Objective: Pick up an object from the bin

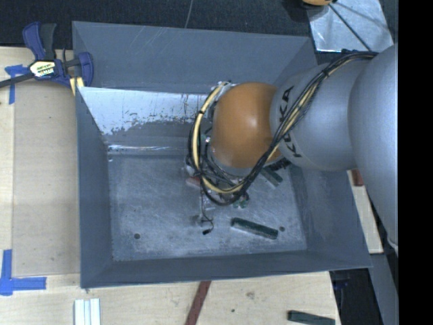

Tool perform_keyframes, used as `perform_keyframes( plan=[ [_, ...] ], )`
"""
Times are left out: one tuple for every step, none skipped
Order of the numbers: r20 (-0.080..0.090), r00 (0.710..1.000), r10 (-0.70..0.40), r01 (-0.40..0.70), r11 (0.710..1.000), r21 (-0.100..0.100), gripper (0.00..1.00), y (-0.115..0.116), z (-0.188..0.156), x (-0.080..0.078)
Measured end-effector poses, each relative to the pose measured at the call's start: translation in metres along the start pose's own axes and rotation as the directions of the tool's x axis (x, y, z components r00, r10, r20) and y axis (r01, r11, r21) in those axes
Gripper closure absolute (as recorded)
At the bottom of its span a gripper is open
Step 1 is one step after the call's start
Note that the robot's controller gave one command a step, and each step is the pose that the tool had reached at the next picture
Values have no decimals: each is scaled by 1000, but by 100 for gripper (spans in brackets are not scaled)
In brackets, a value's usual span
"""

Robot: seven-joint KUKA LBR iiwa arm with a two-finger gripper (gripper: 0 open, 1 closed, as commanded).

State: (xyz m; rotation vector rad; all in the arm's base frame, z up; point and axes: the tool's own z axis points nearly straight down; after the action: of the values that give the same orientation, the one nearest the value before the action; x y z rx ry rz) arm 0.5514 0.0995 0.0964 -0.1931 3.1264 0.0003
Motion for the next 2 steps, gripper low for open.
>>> perform_keyframes(
  plan=[
    [-7, 946, -326, 326, 946, -3, 100, -41, 26, -3],
    [-8, 946, -325, 325, 946, -4, 0, -41, 26, -3]
  ],
)
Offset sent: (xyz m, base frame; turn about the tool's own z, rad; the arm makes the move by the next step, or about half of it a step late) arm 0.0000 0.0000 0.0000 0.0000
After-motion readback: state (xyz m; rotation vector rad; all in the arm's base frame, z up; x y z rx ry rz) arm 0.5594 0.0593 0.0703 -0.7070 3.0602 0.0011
